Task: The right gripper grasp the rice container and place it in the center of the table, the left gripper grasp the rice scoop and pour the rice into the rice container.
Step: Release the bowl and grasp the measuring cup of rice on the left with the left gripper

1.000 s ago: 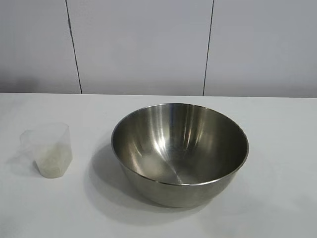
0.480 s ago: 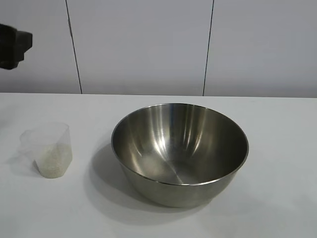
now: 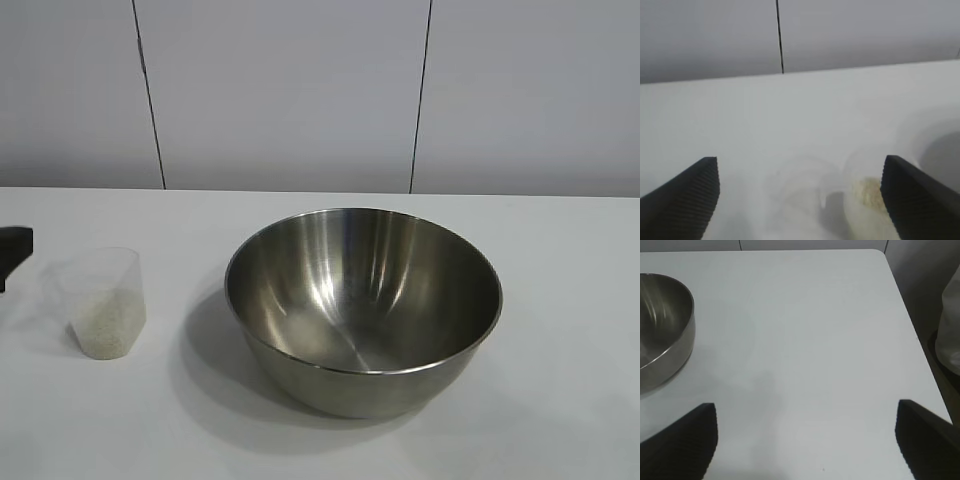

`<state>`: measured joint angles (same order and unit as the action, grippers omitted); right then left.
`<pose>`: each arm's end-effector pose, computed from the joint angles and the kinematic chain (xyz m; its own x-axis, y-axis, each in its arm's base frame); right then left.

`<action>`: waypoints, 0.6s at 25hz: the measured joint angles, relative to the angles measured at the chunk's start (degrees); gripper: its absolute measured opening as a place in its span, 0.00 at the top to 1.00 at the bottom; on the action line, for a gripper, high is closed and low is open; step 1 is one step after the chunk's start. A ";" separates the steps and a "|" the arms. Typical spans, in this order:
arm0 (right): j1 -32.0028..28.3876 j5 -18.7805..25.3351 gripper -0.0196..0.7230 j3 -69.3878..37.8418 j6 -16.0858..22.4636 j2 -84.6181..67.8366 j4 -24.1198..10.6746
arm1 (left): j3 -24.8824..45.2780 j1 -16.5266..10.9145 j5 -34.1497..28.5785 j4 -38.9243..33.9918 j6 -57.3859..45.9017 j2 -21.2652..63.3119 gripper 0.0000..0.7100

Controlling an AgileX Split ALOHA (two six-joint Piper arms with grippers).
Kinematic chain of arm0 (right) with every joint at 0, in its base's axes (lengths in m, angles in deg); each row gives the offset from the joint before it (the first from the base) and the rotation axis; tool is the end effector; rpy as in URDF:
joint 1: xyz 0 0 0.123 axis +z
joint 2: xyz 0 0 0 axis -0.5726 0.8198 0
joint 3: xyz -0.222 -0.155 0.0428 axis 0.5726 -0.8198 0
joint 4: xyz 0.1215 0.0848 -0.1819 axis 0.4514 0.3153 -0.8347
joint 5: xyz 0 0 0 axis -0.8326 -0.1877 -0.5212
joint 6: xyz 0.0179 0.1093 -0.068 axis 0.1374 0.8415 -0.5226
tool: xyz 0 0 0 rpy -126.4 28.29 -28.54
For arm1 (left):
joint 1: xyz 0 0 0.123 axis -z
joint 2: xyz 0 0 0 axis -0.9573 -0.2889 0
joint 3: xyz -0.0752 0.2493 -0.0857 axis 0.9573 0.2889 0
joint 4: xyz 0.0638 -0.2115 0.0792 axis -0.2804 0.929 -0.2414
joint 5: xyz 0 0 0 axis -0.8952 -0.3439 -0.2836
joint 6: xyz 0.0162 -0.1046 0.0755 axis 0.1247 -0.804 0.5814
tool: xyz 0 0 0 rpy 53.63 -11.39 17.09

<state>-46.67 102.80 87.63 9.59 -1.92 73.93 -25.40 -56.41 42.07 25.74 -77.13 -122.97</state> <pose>0.0245 0.0006 0.2392 -0.5015 -0.0322 -0.8646 0.1007 0.9903 -0.0953 0.2358 -0.0525 0.1166 -0.3042 0.1419 -0.9420 0.1767 0.9801 0.0906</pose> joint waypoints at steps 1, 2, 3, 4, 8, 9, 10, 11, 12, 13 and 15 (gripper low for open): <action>0.00 0.00 0.08 0.00 0.00 0.00 0.00 | 0.00 0.00 0.04 -0.05 0.00 -1.11 0.11; 0.00 0.00 0.08 0.00 0.00 0.00 0.00 | 0.00 0.00 0.11 -0.10 0.00 -2.19 0.11; 0.00 0.00 0.08 0.00 0.00 0.00 0.00 | 0.00 0.00 0.15 -0.10 0.06 -3.27 0.11; 0.00 0.00 0.08 0.00 0.00 0.00 0.00 | 0.00 0.00 0.30 -0.10 0.06 -4.16 0.11; 0.00 0.00 0.08 0.00 0.00 0.00 0.00 | 0.00 0.00 0.43 -0.10 0.81 -7.91 0.12; 0.00 0.00 0.08 0.00 0.00 0.00 0.00 | -0.06 0.00 0.52 -0.10 1.15 -8.70 0.12; 0.00 0.00 0.08 0.00 0.00 0.00 0.00 | -0.06 0.00 0.58 -0.10 1.38 -9.44 0.12; 0.00 0.00 0.08 0.00 0.00 0.00 0.00 | -0.10 0.00 0.71 -0.10 1.68 -10.08 0.12; 0.00 0.00 0.08 0.00 0.00 0.00 0.00 | -0.38 0.00 0.78 -0.10 1.97 -10.92 0.12; 0.00 0.00 0.08 0.00 0.00 0.00 0.00 | -0.78 0.00 0.85 -0.10 2.38 -11.83 0.12; 0.00 0.00 0.08 0.00 0.00 0.00 0.00 | -1.78 0.00 0.96 -0.10 2.63 -13.46 0.12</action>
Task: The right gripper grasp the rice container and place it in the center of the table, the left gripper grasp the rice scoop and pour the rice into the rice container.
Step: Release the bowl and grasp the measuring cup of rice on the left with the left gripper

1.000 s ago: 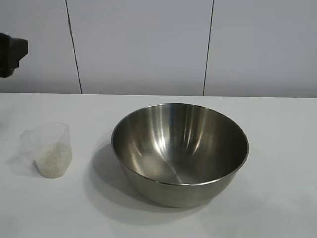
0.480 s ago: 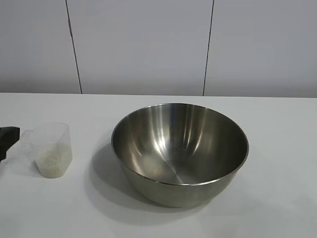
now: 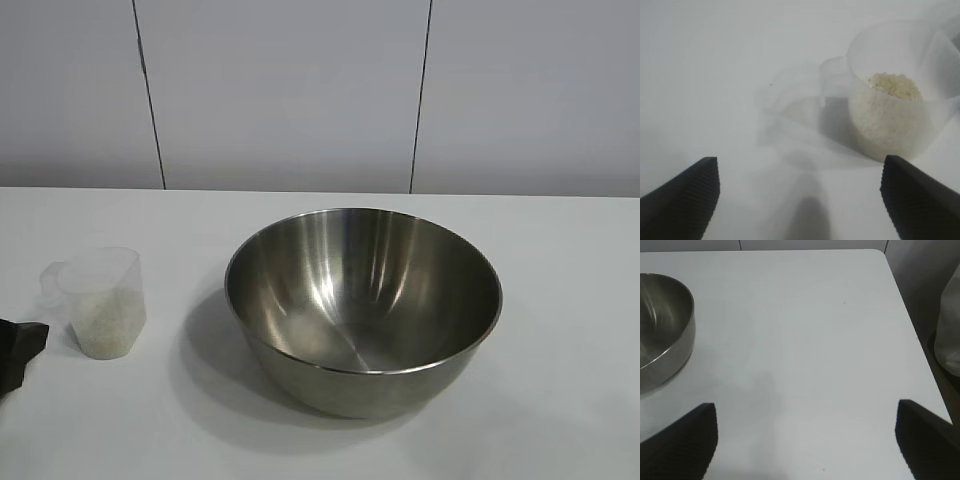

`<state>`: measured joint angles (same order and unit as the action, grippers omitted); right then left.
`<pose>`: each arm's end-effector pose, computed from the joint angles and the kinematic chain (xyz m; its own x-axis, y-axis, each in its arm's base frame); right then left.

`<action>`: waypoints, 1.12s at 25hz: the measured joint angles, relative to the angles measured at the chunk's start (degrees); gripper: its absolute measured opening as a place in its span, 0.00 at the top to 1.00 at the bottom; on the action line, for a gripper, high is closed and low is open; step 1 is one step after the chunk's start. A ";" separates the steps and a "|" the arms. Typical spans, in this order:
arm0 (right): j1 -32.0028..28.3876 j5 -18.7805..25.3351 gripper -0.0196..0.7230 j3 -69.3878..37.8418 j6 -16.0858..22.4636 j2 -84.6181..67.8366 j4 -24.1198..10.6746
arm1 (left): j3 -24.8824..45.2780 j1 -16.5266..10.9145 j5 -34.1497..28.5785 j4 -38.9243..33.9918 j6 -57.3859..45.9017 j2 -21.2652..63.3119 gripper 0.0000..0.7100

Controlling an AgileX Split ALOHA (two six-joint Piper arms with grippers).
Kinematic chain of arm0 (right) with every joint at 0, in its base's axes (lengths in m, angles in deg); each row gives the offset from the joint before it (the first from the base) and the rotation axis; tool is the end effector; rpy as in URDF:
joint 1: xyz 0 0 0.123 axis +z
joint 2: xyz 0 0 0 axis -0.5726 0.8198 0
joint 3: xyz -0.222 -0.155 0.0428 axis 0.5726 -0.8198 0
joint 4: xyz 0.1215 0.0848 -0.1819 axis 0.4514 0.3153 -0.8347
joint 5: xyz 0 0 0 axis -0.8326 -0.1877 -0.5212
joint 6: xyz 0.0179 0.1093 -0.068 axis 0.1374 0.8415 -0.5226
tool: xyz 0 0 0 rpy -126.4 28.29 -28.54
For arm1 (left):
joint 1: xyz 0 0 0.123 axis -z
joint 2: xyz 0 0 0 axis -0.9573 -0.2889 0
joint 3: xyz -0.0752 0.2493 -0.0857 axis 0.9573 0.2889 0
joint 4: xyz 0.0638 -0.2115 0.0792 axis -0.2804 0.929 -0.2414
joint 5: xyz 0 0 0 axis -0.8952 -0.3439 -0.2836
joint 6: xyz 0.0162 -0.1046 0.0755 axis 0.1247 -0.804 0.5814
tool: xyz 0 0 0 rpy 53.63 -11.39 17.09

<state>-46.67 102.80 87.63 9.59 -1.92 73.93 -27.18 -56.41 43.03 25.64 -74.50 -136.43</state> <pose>0.0245 0.0006 0.2392 -0.5015 -0.0322 -0.8646 0.1007 0.9903 -0.0953 0.2381 -0.0533 0.0659 -0.4561 0.2383 -0.8574 0.2177 0.9641 0.1521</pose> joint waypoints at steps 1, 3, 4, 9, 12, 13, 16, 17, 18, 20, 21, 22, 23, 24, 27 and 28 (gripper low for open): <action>0.00 0.00 0.08 0.00 0.00 0.00 0.00 | -0.66 0.00 0.01 0.00 0.07 -0.83 0.12; 0.00 0.00 0.08 0.00 0.00 0.00 0.00 | -2.09 0.00 0.12 0.17 0.25 -2.16 0.12; 0.00 0.00 0.08 0.00 0.00 0.00 0.00 | -2.92 0.00 0.18 0.53 0.45 -2.84 0.12; 0.00 0.00 0.08 0.00 0.00 0.00 0.00 | -6.06 0.00 0.23 2.85 1.65 -5.60 0.12; 0.00 0.00 0.08 0.00 0.00 0.00 0.00 | -7.39 0.00 0.23 3.09 1.70 -6.99 0.12; 0.00 0.00 0.08 0.00 0.00 0.00 0.00 | -7.74 0.00 0.23 3.09 1.70 -7.53 0.12; 0.00 0.00 0.08 0.00 0.00 0.00 0.00 | -8.77 0.00 0.23 3.22 1.70 -8.75 0.12; 0.00 0.00 0.08 0.00 0.00 0.00 0.00 | -8.99 0.00 0.23 3.26 1.72 -8.97 0.12; 0.00 0.00 0.08 0.00 0.00 0.00 0.00 | -9.19 0.00 0.23 3.40 1.72 -9.10 0.12; 0.00 0.00 0.08 0.00 0.00 0.00 0.00 | -9.66 0.00 0.24 4.19 1.77 -9.14 0.12; 0.00 0.00 0.08 0.00 0.00 0.00 0.00 | -9.90 0.00 0.29 4.38 1.90 -9.14 0.12; 0.00 0.00 0.08 0.00 0.00 0.00 0.00 | -10.19 -0.21 0.22 4.43 2.12 -9.14 0.12; 0.00 0.00 0.08 0.00 0.00 0.00 0.00 | -10.48 -0.35 0.27 4.37 2.26 -9.14 0.12; 0.00 0.00 0.08 0.00 0.00 0.00 0.00 | -10.73 -0.72 0.27 4.37 2.40 -9.14 0.12; 0.00 0.00 0.08 0.00 0.00 0.00 0.00 | -11.30 -2.64 0.27 4.14 2.55 -9.14 0.12; 0.00 0.00 0.08 0.00 0.00 0.00 0.00 | -11.38 -3.48 0.27 3.91 2.60 -9.14 0.12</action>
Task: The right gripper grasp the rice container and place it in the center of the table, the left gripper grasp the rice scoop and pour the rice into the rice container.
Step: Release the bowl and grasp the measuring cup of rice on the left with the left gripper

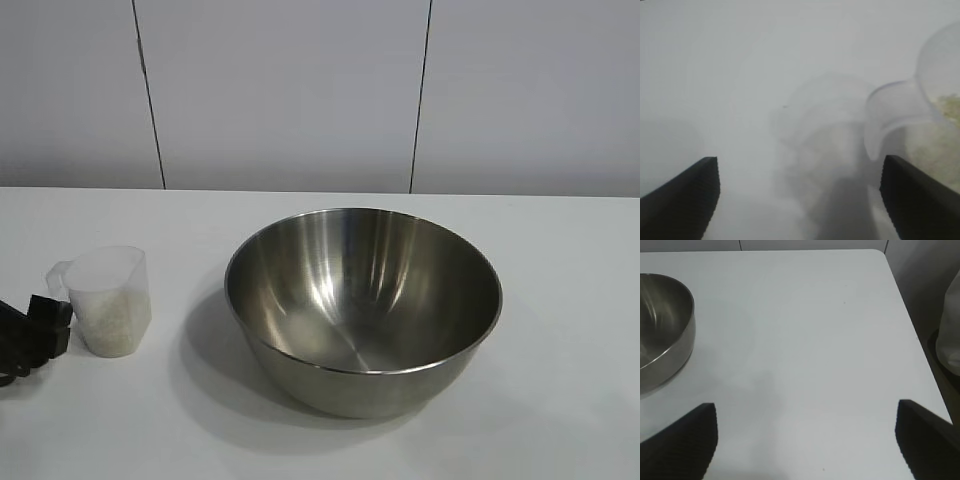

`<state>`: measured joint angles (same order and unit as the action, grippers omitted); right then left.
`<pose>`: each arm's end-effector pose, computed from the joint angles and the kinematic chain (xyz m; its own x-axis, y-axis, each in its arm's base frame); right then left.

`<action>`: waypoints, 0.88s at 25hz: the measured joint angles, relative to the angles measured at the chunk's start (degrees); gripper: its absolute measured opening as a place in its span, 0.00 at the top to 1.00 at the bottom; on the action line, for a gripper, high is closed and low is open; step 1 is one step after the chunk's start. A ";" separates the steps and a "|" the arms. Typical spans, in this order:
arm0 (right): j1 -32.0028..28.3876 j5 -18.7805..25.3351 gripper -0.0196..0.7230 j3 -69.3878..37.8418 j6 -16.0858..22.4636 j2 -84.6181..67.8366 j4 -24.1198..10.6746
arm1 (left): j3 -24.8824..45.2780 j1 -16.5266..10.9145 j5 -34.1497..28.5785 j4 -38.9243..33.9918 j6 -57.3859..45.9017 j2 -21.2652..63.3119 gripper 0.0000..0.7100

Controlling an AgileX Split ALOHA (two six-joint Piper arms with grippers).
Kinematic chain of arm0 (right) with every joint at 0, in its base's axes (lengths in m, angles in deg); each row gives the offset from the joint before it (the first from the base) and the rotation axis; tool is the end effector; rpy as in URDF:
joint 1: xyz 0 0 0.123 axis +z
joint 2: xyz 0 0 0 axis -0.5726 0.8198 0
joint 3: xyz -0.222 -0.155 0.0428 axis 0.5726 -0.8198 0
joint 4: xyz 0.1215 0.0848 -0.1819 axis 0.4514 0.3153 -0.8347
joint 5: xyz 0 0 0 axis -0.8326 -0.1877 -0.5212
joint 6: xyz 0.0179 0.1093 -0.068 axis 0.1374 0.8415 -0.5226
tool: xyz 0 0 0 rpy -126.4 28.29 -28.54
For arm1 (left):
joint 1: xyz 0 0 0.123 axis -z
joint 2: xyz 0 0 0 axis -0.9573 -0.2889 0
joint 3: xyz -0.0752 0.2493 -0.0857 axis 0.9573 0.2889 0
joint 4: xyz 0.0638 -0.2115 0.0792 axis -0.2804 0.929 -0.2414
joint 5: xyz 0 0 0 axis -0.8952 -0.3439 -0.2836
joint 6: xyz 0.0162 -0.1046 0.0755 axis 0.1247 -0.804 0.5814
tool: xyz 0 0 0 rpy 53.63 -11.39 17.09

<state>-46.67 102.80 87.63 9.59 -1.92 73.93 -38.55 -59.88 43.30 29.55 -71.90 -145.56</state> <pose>0.0245 0.0006 0.2392 -0.5015 -0.0322 -0.8646 0.1007 0.9903 -0.0953 0.2885 -0.0418 0.0476 -0.4404 0.2198 -0.8705 0.1057 0.9755 0.1928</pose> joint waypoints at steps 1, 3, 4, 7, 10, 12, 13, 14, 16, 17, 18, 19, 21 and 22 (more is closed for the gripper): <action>0.00 0.00 0.08 0.00 0.00 0.00 0.00 | -0.18 -0.91 0.00 -0.68 0.00 0.00 0.12; 0.00 0.00 0.08 0.00 0.00 0.00 0.00 | -0.55 -2.58 0.00 -3.40 -0.38 0.00 0.12; 0.00 0.00 0.08 0.00 0.00 0.00 0.00 | -0.82 -3.33 0.00 -4.84 -0.66 0.00 0.12; 0.00 0.00 0.08 0.00 0.00 0.00 0.00 | -1.59 -4.13 0.00 -9.11 -0.79 0.00 0.12; 0.00 0.00 0.08 0.00 0.00 0.00 0.00 | -1.63 -4.13 0.00 -10.91 -0.79 0.00 0.12; 0.00 0.00 0.08 0.00 0.00 0.00 0.00 | -1.63 -4.13 0.00 -10.96 -0.79 0.00 0.12; 0.00 0.00 0.08 0.00 0.00 0.00 0.00 | -1.58 -4.13 -0.05 -11.03 -0.79 0.00 0.12; 0.00 0.00 0.08 0.00 0.00 0.00 0.00 | -1.58 -4.13 -0.05 -11.17 -0.79 0.00 0.12; 0.00 0.00 0.08 0.00 0.00 0.00 0.00 | -1.58 -4.13 -0.05 -11.38 -0.79 0.00 0.12; 0.00 0.00 0.08 0.00 0.00 0.00 0.00 | -1.58 -4.13 -0.05 -11.42 -0.79 0.00 0.12; 0.00 0.00 0.08 0.00 0.00 0.00 0.00 | -1.58 -4.13 -0.05 -11.42 -0.79 0.00 0.12; 0.00 0.00 0.08 0.00 0.00 0.00 0.00 | -1.58 -4.13 -0.05 -11.42 -0.79 0.00 0.12; 0.00 0.00 0.08 0.00 0.00 0.00 0.00 | -1.58 -4.13 -0.05 -11.44 -0.79 0.00 0.12; 0.00 0.00 0.08 0.00 0.00 0.00 0.00 | -1.58 -4.13 -0.05 -11.44 -0.74 0.00 0.12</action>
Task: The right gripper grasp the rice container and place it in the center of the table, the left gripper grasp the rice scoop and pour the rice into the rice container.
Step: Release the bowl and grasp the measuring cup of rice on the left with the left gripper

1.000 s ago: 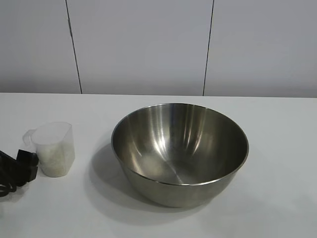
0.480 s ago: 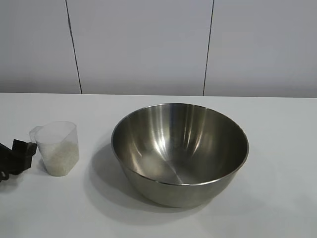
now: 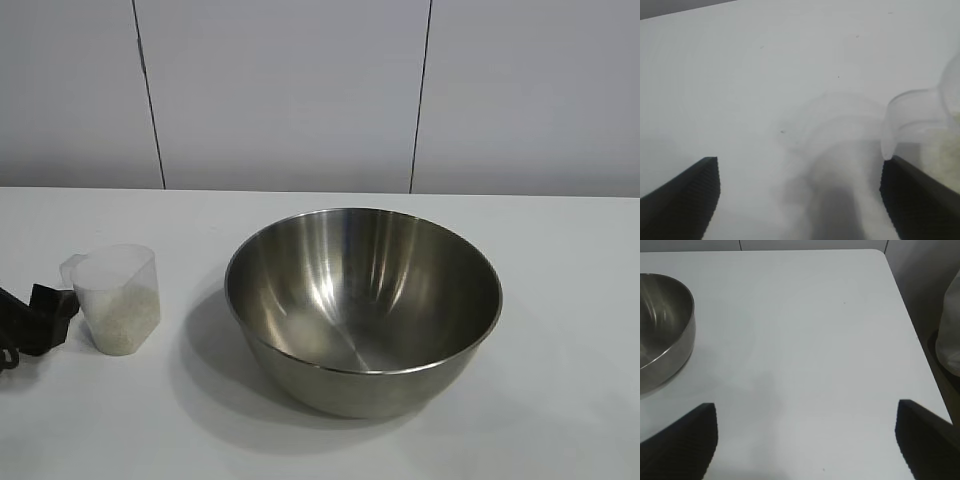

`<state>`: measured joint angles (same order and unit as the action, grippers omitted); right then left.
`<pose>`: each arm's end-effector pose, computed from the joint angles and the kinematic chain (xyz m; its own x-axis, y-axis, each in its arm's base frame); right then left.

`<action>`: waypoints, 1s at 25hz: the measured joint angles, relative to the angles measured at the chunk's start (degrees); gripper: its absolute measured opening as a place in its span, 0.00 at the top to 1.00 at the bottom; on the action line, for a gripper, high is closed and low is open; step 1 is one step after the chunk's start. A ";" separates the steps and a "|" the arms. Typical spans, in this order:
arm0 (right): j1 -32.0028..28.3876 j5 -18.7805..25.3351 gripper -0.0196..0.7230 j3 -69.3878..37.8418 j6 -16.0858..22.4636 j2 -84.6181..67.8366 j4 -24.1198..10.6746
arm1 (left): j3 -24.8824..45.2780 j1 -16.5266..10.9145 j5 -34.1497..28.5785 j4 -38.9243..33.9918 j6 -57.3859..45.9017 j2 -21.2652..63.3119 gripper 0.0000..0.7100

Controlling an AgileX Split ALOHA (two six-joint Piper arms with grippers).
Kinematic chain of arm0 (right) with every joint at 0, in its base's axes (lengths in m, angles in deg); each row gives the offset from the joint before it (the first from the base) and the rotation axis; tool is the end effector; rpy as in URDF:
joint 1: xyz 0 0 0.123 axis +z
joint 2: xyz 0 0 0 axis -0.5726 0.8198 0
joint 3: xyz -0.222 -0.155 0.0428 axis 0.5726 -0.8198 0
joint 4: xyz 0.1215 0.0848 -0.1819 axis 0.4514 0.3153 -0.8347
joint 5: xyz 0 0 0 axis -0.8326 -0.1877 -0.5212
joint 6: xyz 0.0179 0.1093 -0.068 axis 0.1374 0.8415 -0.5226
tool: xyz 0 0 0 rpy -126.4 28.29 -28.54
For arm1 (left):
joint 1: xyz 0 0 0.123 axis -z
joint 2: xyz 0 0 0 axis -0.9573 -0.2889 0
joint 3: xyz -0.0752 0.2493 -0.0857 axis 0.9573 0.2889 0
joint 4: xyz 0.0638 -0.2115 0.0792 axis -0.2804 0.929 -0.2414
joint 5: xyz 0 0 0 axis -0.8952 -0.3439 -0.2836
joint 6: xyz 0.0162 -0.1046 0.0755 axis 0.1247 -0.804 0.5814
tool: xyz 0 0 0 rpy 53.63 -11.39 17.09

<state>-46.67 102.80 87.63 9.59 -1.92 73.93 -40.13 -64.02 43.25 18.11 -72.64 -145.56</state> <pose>0.0245 0.0006 0.2392 -0.5015 -0.0322 -0.8646 0.1007 0.9903 -0.0953 0.2977 -0.0458 0.0509 -0.3910 0.2488 -0.8861 0.2191 0.9603 0.1729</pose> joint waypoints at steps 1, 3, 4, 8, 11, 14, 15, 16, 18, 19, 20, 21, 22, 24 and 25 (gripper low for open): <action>0.00 0.00 0.08 0.00 0.00 0.00 0.00 | -0.05 0.00 0.00 0.00 0.00 0.00 0.12; 0.00 0.00 0.08 0.00 0.00 0.00 0.00 | -0.52 0.00 0.00 -0.05 0.00 0.00 0.12; 0.00 0.00 0.08 0.00 0.00 0.00 0.00 | -0.76 0.00 0.00 -0.14 -0.05 0.00 0.12; 0.00 0.00 0.08 0.00 -0.05 0.00 0.00 | -1.39 0.00 0.00 -1.67 -0.25 0.00 0.12; 0.00 0.00 0.08 0.00 -0.05 0.00 0.00 | -2.01 0.00 0.00 -2.23 -0.56 0.00 0.12; 0.00 0.00 0.08 0.00 -0.05 0.00 0.00 | -2.92 0.00 0.00 -2.23 -1.97 0.00 0.13; 0.00 0.00 0.08 0.00 -0.05 0.00 0.00 | -3.28 0.00 0.00 -2.32 -2.22 0.00 0.14; 0.00 0.00 0.08 0.00 -0.05 0.00 0.00 | -3.56 0.00 0.00 -2.33 -2.35 0.00 0.15; 0.00 0.00 0.08 0.00 -0.05 0.00 0.00 | -3.84 0.00 0.00 -2.53 -2.53 0.00 0.17; 0.00 0.00 0.08 0.00 -0.05 0.00 0.00 | -3.95 0.00 0.00 -2.53 -2.59 0.00 0.17; 0.00 0.00 0.08 0.00 -0.05 0.00 0.00 | -4.01 0.00 0.00 -2.59 -2.59 0.00 0.18; 0.00 0.00 0.08 0.00 -0.05 0.00 0.00 | -4.01 0.00 0.00 -2.64 -2.65 0.00 0.19; 0.00 0.00 0.08 0.00 -0.05 0.00 0.00 | -4.01 0.00 0.00 -2.68 -2.72 0.00 0.21; 0.00 0.00 0.08 0.00 -0.05 0.00 0.00 | -4.01 0.00 0.00 -2.74 -2.77 -0.02 0.28; 0.00 0.00 0.08 0.00 -0.05 0.00 0.00 | -4.01 0.00 0.00 -2.80 -2.77 -0.07 0.33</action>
<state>-46.67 102.80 87.63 9.54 -1.92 73.93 -44.15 -64.02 43.25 15.31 -75.41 -145.63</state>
